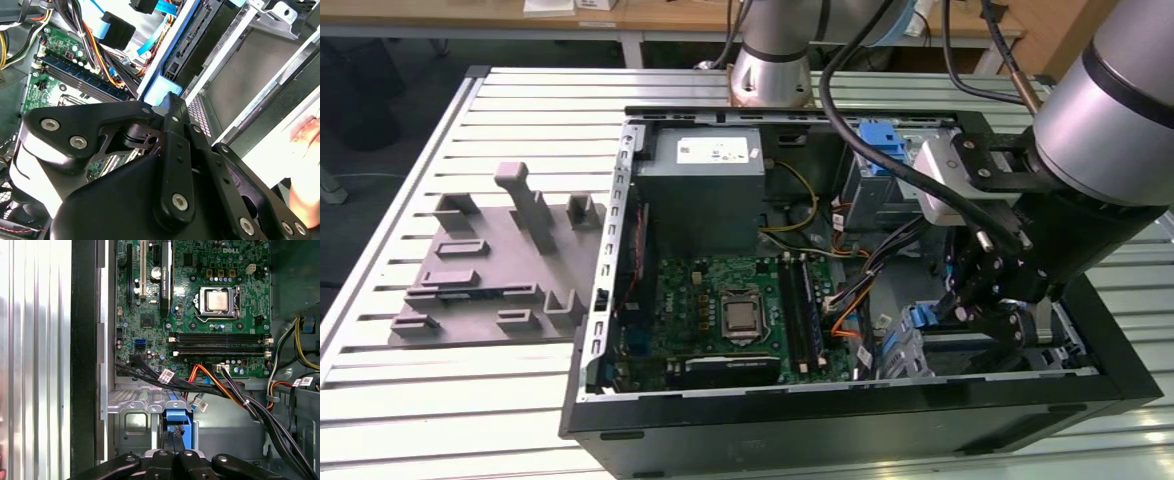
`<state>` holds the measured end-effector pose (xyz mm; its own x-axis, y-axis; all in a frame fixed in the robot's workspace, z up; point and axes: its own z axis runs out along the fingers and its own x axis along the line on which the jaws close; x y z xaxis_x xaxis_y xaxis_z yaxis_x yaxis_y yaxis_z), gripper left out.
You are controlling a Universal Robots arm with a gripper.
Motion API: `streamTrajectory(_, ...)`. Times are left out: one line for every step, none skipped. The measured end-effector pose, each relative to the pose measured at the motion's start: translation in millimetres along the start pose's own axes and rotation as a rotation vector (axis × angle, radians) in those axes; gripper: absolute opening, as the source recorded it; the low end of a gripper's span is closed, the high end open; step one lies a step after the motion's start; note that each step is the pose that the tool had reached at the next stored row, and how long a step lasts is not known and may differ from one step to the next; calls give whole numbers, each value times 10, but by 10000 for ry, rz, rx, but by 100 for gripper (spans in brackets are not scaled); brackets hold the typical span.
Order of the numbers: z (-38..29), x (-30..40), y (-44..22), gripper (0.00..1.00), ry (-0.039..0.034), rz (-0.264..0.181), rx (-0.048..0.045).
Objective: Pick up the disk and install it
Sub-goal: 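Insert the first disk wire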
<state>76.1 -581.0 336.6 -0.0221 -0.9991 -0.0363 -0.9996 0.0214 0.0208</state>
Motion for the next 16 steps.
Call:
streamTrajectory(0, 0, -3, 11, -1, -1, 0)
streamTrajectory(1, 0, -9, 11, -1, -2, 0)
streamTrajectory(0, 0, -18, 11, -1, 0, 0)
streamTrajectory(0, 0, -30, 11, -1, 0, 0)
streamTrajectory(0, -1, -48, 11, 0, 0, 0)
streamTrajectory(-1, -1, -66, 11, 1, 0, 0)
streamTrajectory(-1, -2, -83, 11, -1, 0, 0)
streamTrajectory(-2, -2, -100, 11, 0, -1, 0)
streamTrajectory(-2, -3, -114, 11, -1, 0, 0)
streamTrajectory(-3, -3, -120, 11, -3, 0, 0)
streamTrajectory(-4, -3, -121, 11, -5, 0, 0)
streamTrajectory(-8, -2, -121, 11, -4, 1, 0)
streamTrajectory(-21, -3, -121, 11, -4, 1, 0)
streamTrajectory(-39, -4, -121, 11, -5, 1, 0)
streamTrajectory(-59, -5, -120, 11, -5, 1, 1)
streamTrajectory(-81, -5, -120, 11, -5, 0, 1)
